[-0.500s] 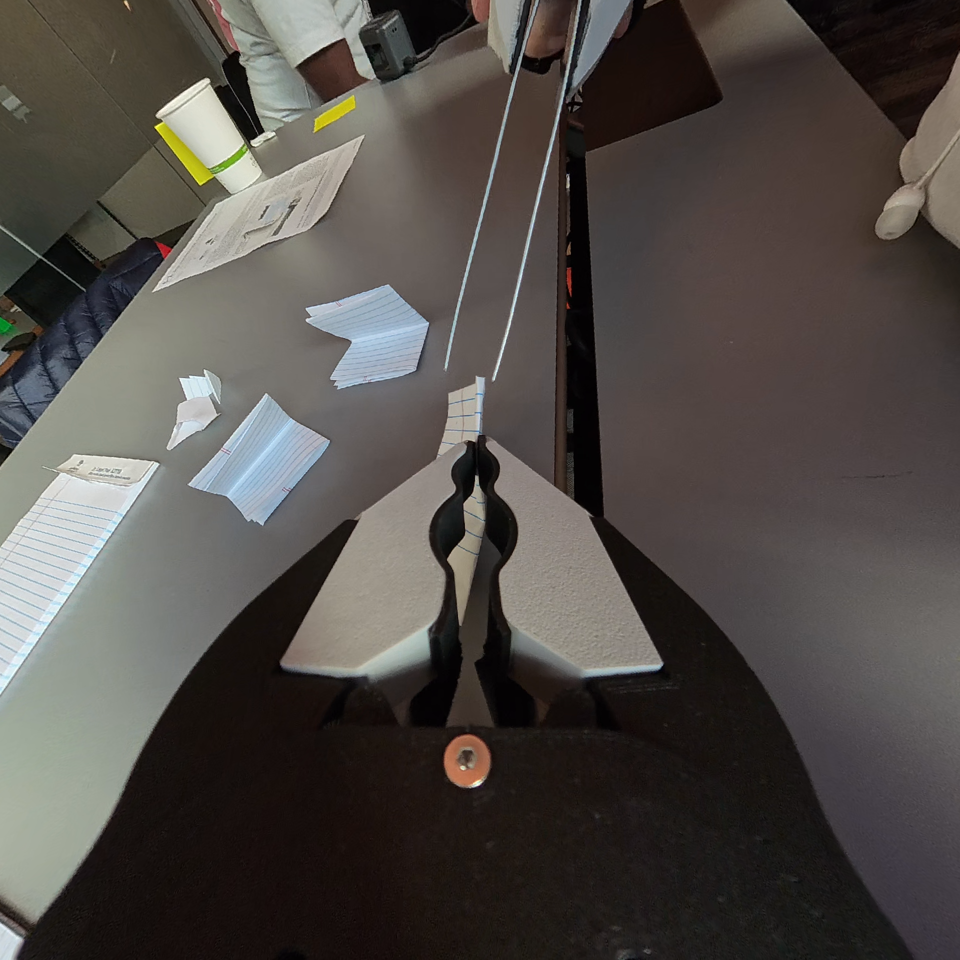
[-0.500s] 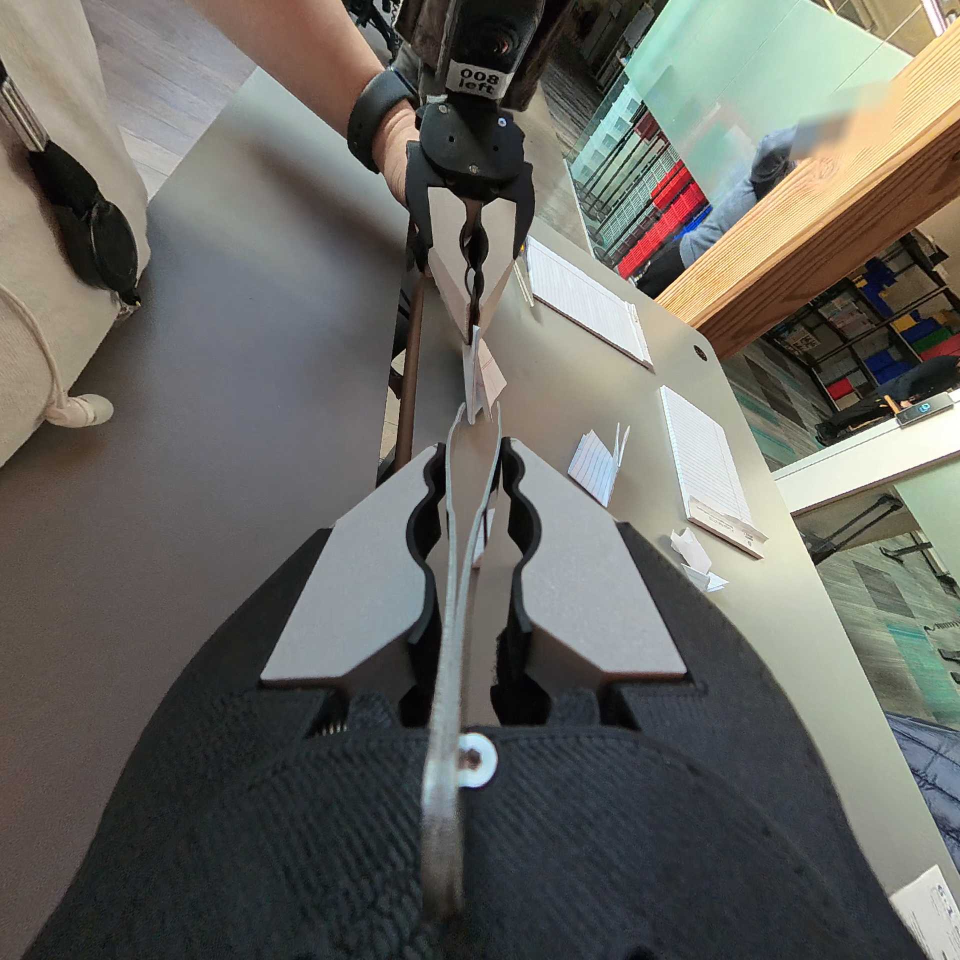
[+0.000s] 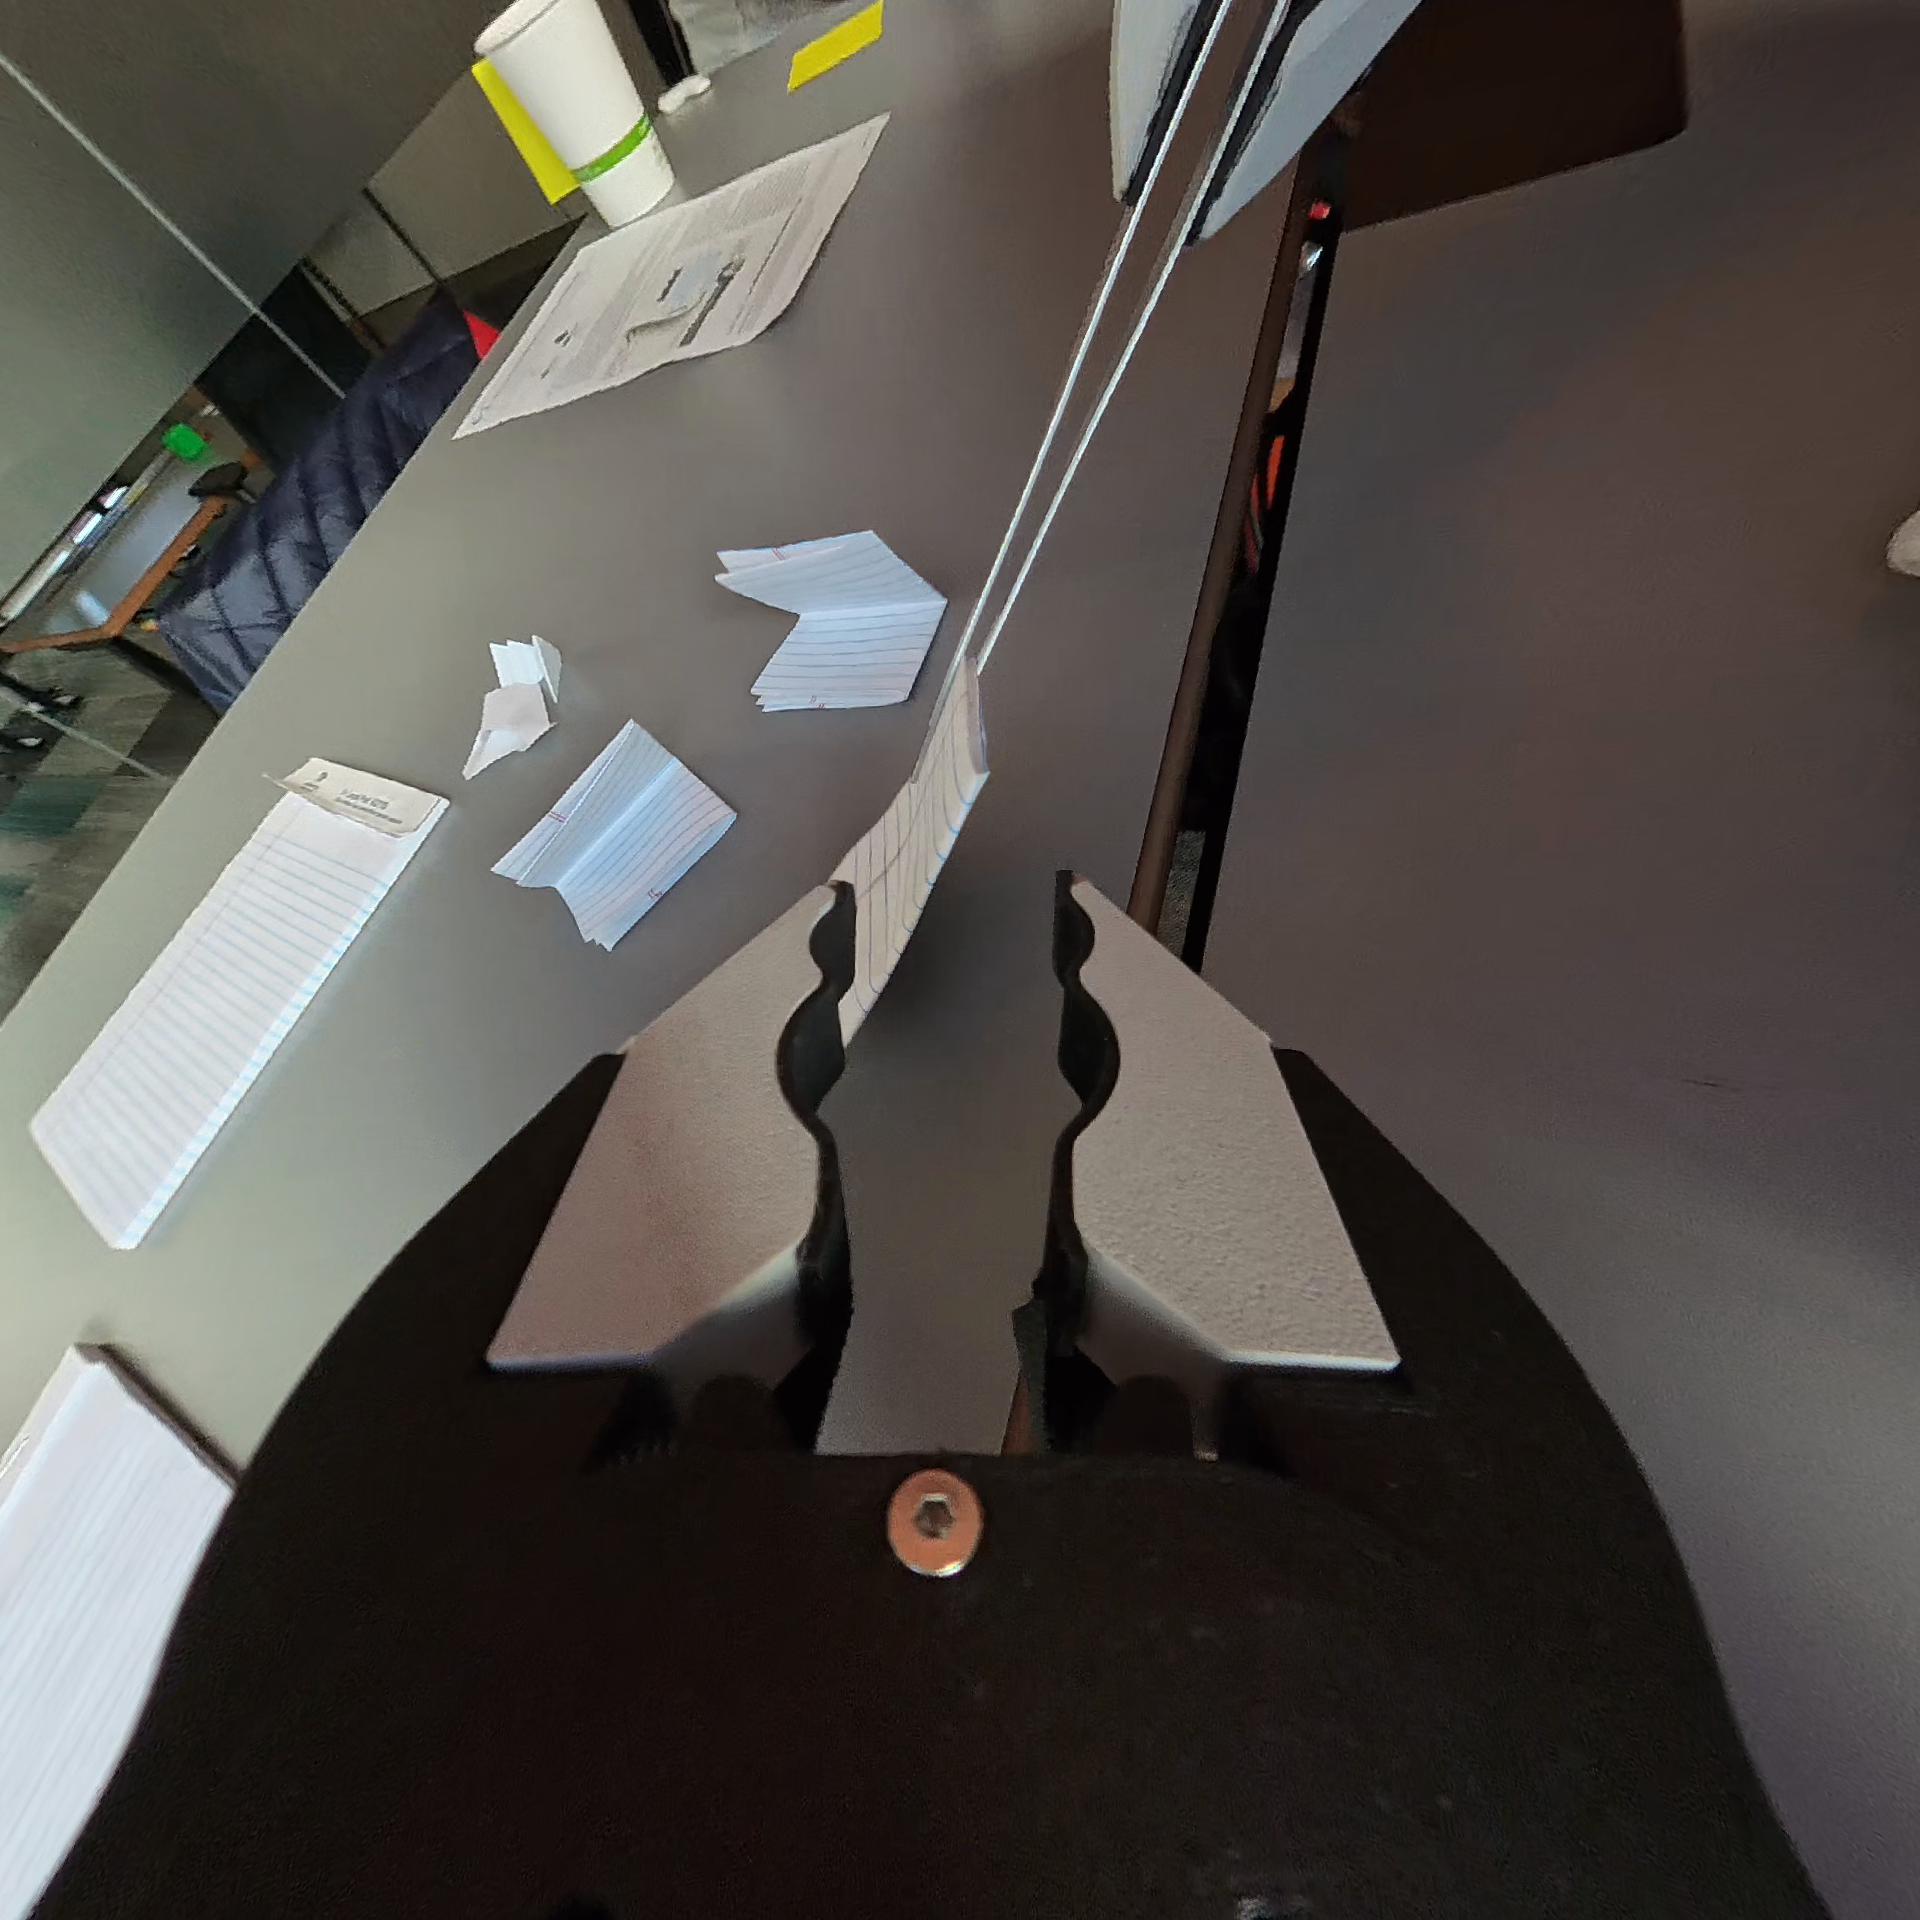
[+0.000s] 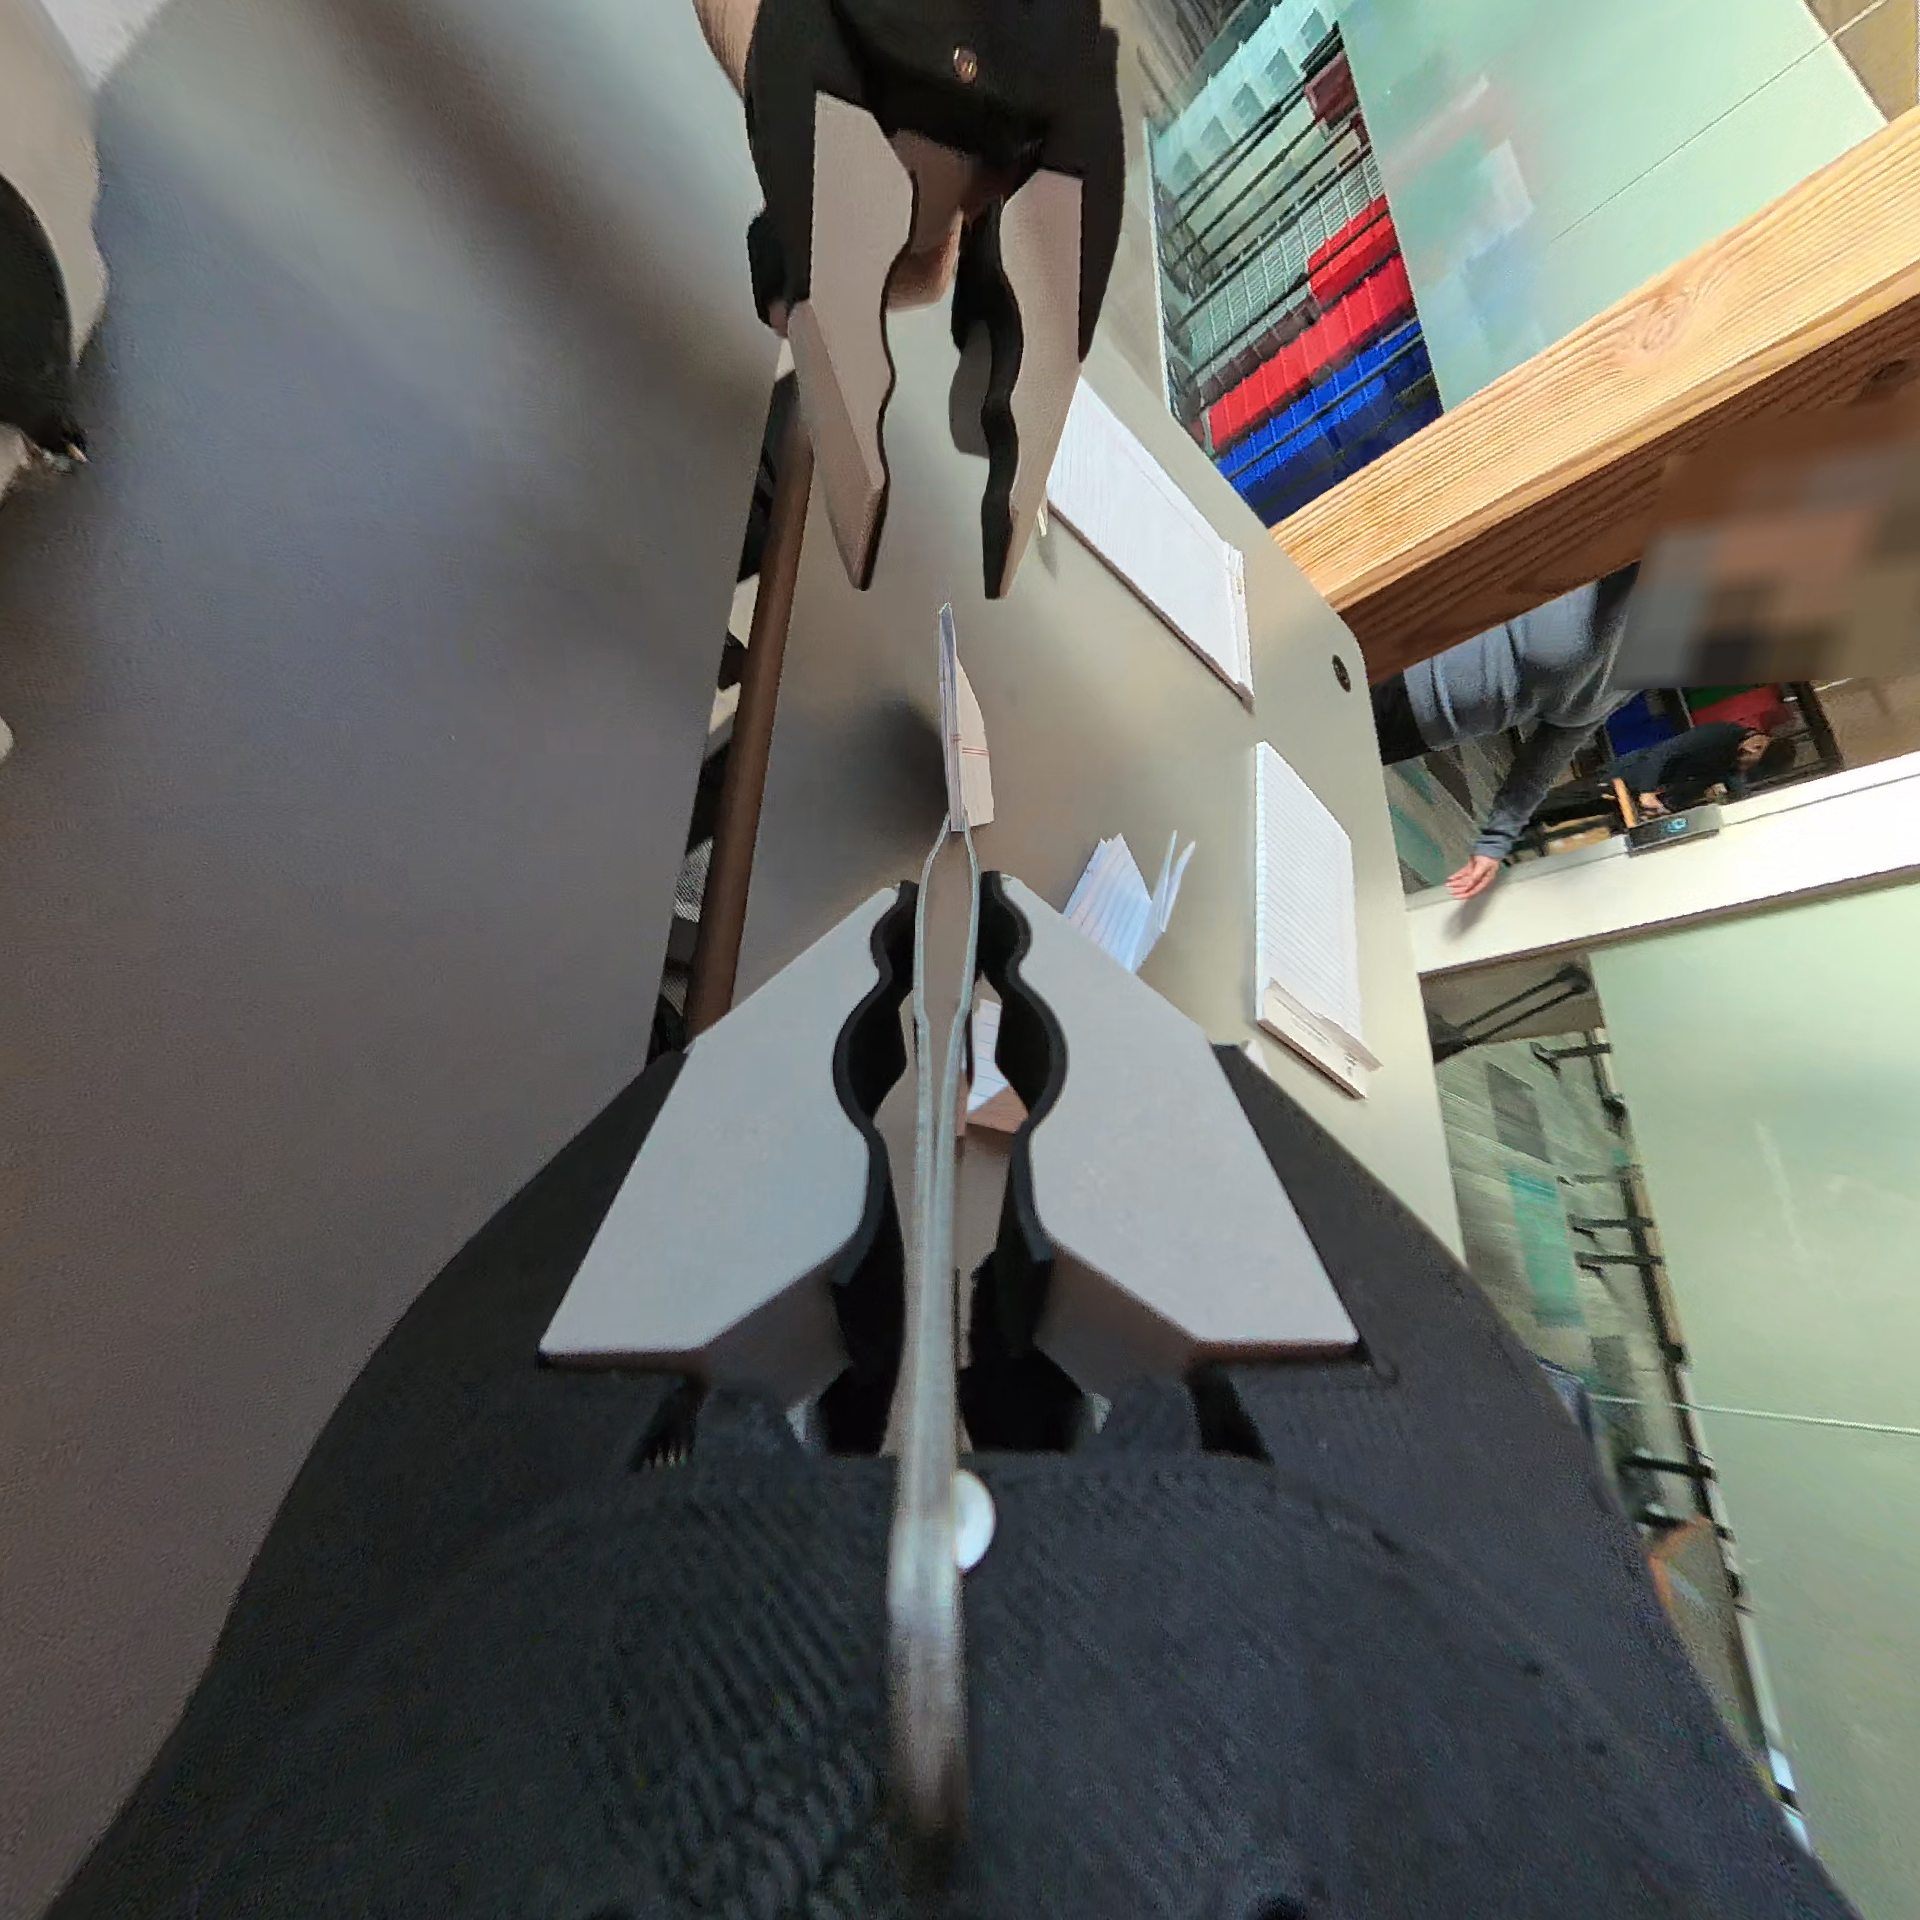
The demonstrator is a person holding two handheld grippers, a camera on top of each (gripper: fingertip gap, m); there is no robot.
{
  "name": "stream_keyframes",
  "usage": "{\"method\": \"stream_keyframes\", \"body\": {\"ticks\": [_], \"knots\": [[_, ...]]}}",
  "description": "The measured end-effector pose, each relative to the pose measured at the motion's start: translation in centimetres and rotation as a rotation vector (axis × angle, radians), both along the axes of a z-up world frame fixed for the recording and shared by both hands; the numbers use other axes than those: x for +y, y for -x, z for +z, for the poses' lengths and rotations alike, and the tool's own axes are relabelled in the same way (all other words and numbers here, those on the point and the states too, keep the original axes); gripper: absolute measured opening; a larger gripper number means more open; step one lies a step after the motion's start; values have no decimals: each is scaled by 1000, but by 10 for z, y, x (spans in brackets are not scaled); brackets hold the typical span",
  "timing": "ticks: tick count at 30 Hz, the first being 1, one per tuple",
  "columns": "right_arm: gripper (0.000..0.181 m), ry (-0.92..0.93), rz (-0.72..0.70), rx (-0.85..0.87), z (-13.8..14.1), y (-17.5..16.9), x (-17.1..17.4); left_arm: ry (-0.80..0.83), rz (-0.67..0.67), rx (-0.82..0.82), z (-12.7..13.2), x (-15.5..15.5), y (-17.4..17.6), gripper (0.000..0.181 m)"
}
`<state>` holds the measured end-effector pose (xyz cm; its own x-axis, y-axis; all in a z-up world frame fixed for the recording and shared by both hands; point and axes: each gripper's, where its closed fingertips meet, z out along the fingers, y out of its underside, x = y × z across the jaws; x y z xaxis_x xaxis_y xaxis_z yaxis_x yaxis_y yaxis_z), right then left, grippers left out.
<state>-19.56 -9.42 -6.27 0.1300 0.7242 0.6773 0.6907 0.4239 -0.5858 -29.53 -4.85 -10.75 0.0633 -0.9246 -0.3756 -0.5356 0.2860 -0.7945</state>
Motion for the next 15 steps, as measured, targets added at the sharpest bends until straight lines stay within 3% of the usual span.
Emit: {"method": "stream_keyframes", "body": {"ticks": [2,6,9,10,15], "knots": [[11,-44,-26,-88,-4,1,4,4,46,70,-14,2,-6,41],[12,-63,-33,-182,-7,10,1,-91,107,155,-34,9,-21,31],[15,-45,10,-177,-5,21,-11,-192,137,224,-48,19,-22,8],[16,-14,18,-164,-5,22,-13,-181,136,235,-52,20,-21,0],[20,159,32,81,-2,1,-2,50,82,93,-48,14,-19,0]]}}
